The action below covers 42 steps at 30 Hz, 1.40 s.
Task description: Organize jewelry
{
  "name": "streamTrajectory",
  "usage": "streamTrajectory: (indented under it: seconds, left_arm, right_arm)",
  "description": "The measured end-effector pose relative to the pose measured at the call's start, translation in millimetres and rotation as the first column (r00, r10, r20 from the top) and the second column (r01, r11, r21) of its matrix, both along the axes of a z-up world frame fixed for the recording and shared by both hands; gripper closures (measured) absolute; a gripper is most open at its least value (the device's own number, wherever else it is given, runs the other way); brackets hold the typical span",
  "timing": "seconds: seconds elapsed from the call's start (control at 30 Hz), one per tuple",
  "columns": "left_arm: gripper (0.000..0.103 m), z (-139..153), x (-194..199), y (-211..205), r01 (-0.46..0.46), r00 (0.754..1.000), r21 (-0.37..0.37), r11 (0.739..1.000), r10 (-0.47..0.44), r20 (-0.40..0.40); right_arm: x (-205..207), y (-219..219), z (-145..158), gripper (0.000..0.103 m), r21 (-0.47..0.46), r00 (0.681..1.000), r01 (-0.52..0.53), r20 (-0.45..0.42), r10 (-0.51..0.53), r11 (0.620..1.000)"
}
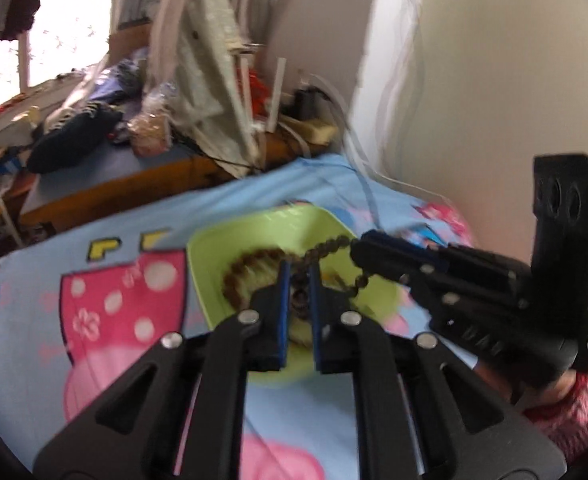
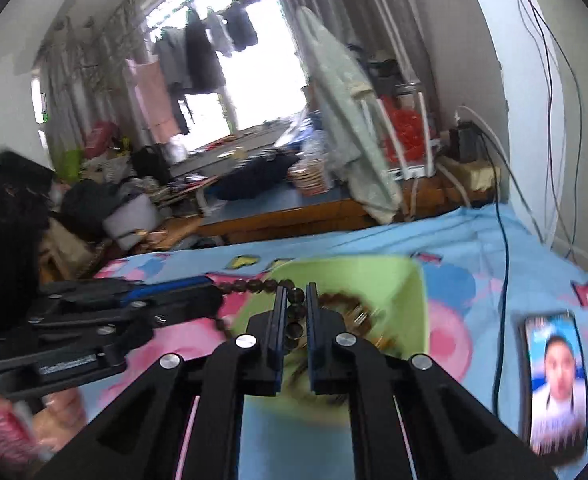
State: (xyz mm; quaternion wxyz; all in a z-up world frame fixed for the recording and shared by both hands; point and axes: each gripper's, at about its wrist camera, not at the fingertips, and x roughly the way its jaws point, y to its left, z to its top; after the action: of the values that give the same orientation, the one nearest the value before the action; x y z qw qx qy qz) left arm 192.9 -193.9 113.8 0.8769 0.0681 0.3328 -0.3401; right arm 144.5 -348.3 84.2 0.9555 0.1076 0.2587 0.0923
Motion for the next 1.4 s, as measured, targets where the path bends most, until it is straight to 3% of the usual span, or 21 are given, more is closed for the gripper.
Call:
streamTrajectory:
  seconds: [0.03,0.07,0.13,0.2,0.27,0.37,0.5,0.67,1.03,1.13,1.37,1.4]
  left_arm:
    - [0.071,-6.2,9.1,-7.1,-0.034,0.999,0.031,0.999,0.033,0.016]
    - [0.069,-12.1,14.1,-11.2,-0.069,0.997,0.056,0.996,0.067,0.03]
    - [0.069,-16.1,14.0,-4.8,-0.119,0.993,0.054,0.991,0.117,0.033]
    - [0.069,-11.6,2.4,12.1,-0.121,0.992,-0.025,0.992,0.122,0.03]
    - [0.069,-10.0,-20.3,30.1,-0.151,0.986,-0.046,0.987,0.153,0.059]
    - [0.069,-19.4,-48.0,39.4,-0.171,0.984,-0.016,0.985,0.172,0.042]
    - [0.069,-37.6,-80.2,42.1,-0.19,0.982,0.061,0.98,0.188,0.024]
    - [0.069,-45.4,-109.1,48.0,-0.207,0.978,0.115,0.972,0.206,0.02]
    - [0.069,-28.0,-156.9,73.4,-0.259,0.964,0.091,0.962,0.251,0.087]
    - [0.056,-23.5,-163.8,78.5,-0.276,0.958,0.085,0.958,0.267,0.103]
    - [0.05,-14.5,-180.8,87.1,-0.303,0.946,0.071,0.95,0.291,0.142]
    - [0.042,-13.1,-183.3,87.7,-0.306,0.945,0.07,0.95,0.293,0.148]
  right_arm:
    - [9.6,-0.4,-6.9,0.103,-0.031,1.0,0.018,-0.014,-0.019,0.999]
    - [19.1,-3.7,-16.6,0.103,-0.05,0.998,0.052,-0.045,-0.054,0.997]
    - [14.8,-13.5,-22.7,0.103,0.026,0.994,0.086,-0.065,-0.084,0.996]
    - [-21.2,-19.3,-18.4,0.103,0.151,0.996,0.074,0.029,-0.079,0.986]
    - [-62.4,-14.9,-14.1,0.103,0.174,0.99,0.073,0.105,-0.092,0.982]
    - [-110.9,-3.7,-18.3,0.094,0.211,0.986,0.085,0.124,-0.113,0.974]
    - [-147.5,10.5,-33.5,0.093,0.215,0.984,0.154,0.055,-0.169,0.964]
    - [-162.8,25.3,-45.9,0.093,0.234,0.983,0.183,-0.052,-0.175,0.955]
    - [-188.1,49.6,-24.5,0.093,0.219,0.988,0.155,-0.057,-0.146,0.963]
    - [-194.3,53.0,-19.4,0.093,0.213,0.988,0.156,-0.054,-0.147,0.965]
    - [-212.5,61.7,-8.2,0.093,0.198,0.99,0.143,-0.028,-0.14,0.97]
    - [-215.1,62.7,-6.4,0.093,0.197,0.99,0.142,-0.024,-0.14,0.97]
